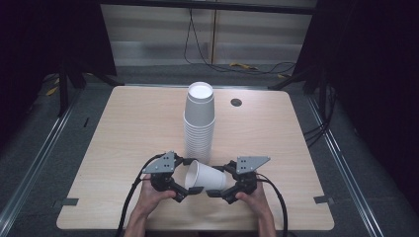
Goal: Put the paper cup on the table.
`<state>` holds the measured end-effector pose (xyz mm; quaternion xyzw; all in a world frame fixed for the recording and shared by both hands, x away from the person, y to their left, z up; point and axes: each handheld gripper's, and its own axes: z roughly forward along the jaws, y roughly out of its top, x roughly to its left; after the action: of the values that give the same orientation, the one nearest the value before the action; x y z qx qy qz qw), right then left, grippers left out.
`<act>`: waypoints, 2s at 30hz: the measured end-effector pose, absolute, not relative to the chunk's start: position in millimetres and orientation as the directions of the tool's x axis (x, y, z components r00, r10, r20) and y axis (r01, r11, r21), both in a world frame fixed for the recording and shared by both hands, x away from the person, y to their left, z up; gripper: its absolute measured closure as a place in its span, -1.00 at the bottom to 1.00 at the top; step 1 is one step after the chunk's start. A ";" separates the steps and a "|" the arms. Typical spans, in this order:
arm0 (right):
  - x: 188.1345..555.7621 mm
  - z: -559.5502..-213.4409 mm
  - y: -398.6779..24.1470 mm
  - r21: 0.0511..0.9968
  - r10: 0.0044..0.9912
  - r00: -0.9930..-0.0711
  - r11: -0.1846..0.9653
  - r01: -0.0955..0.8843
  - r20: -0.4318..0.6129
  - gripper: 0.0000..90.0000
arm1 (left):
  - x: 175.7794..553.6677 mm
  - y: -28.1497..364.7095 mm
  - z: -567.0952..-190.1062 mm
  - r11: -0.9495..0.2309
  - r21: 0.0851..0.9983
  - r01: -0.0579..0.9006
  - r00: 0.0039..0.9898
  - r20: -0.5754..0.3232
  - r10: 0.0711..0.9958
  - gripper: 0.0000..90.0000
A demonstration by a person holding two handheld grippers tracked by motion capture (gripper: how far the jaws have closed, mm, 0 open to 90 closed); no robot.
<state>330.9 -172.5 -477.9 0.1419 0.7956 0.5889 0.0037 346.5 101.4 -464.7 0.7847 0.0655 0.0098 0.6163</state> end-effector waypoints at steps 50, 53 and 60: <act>311.4 -494.2 -192.6 0.983 0.876 -0.482 0.072 0.169 0.019 -0.66 | 348.9 162.9 -450.3 -0.313 0.932 0.184 0.928 -0.060 0.367 -0.78; 311.1 -497.6 -193.5 0.985 0.886 -0.463 0.072 0.159 0.010 -0.68 | 350.0 169.9 -450.2 -0.299 0.933 0.198 0.918 -0.069 0.390 -0.78; 310.5 -502.8 -191.5 0.991 0.936 -0.348 0.093 0.093 -0.055 -0.71 | 355.7 186.2 -444.1 -0.310 0.922 0.231 0.877 -0.060 0.476 -0.78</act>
<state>310.5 -191.5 -502.8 0.4120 0.6246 0.5327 0.3955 355.7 186.2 -444.1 0.8016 0.2206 0.1123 0.5442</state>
